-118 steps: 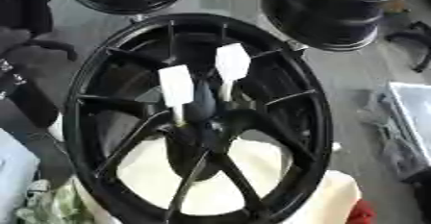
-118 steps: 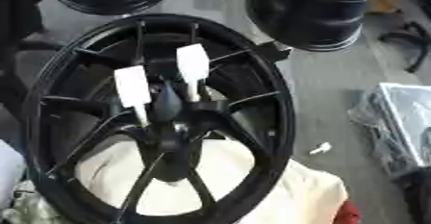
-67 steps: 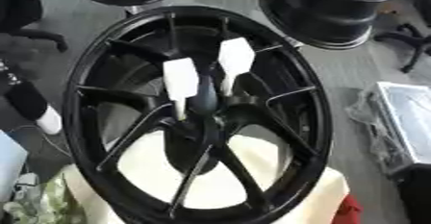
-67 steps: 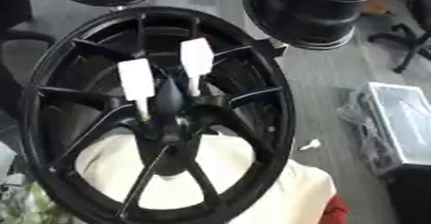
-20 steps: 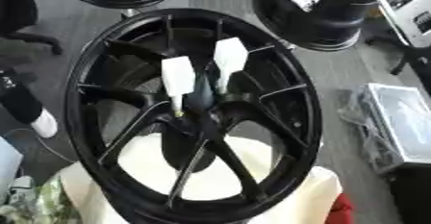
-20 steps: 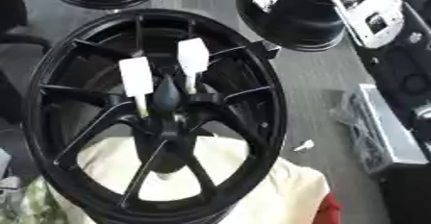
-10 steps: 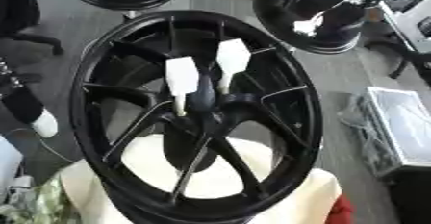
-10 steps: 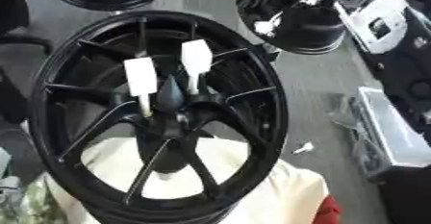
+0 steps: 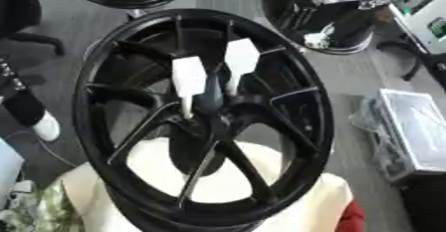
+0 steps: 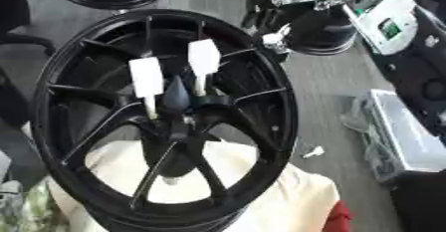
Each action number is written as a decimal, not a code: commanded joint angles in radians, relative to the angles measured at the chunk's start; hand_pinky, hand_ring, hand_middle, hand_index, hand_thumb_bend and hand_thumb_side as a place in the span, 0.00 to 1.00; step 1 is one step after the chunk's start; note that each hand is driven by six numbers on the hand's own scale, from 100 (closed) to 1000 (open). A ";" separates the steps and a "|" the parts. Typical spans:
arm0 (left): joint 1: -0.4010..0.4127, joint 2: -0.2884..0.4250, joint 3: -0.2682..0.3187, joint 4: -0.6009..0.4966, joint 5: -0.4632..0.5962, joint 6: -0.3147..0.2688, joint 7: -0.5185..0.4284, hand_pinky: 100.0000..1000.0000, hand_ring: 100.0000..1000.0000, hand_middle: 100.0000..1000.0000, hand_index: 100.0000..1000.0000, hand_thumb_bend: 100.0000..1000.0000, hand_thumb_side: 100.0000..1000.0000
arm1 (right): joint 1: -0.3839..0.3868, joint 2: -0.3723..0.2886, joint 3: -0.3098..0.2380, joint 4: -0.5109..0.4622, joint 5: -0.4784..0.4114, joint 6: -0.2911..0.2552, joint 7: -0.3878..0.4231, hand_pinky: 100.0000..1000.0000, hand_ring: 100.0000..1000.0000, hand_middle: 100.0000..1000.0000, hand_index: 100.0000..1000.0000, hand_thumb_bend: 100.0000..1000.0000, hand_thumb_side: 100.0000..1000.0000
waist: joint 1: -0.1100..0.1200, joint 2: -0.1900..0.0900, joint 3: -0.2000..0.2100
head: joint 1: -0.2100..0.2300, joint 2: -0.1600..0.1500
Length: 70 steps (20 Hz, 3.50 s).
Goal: Pull the pin out of the wheel hub.
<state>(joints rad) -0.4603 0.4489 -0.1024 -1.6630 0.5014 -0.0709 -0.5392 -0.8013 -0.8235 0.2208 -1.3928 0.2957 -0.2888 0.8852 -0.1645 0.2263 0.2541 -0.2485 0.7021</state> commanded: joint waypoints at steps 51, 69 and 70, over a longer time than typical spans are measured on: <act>0.084 0.161 -0.014 -0.102 0.040 -0.060 -0.032 0.83 0.90 0.84 0.86 0.00 0.72 | -0.085 0.035 0.040 -0.060 0.036 -0.045 -0.005 0.78 0.76 0.74 0.83 0.40 0.51 | 0.008 -0.038 0.016 | -0.036 0.028; 0.094 0.154 -0.014 -0.096 0.017 -0.050 -0.033 0.83 0.91 0.84 0.86 0.00 0.74 | -0.050 0.034 0.034 -0.100 0.007 0.004 -0.032 0.76 0.74 0.72 0.83 0.40 0.43 | -0.005 -0.041 0.042 | -0.059 0.038; 0.095 0.154 -0.014 -0.096 0.016 -0.051 -0.033 0.83 0.91 0.84 0.86 0.01 0.74 | -0.047 0.033 0.034 -0.103 0.003 0.008 -0.031 0.76 0.74 0.72 0.83 0.40 0.43 | -0.006 -0.040 0.044 | -0.061 0.040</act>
<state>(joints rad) -0.3594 0.5807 -0.1212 -1.7440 0.5199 -0.1202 -0.5729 -0.8369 -0.7522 0.2715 -1.4748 0.3096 -0.2841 0.8520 -0.1809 0.2061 0.2975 -0.3041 0.7375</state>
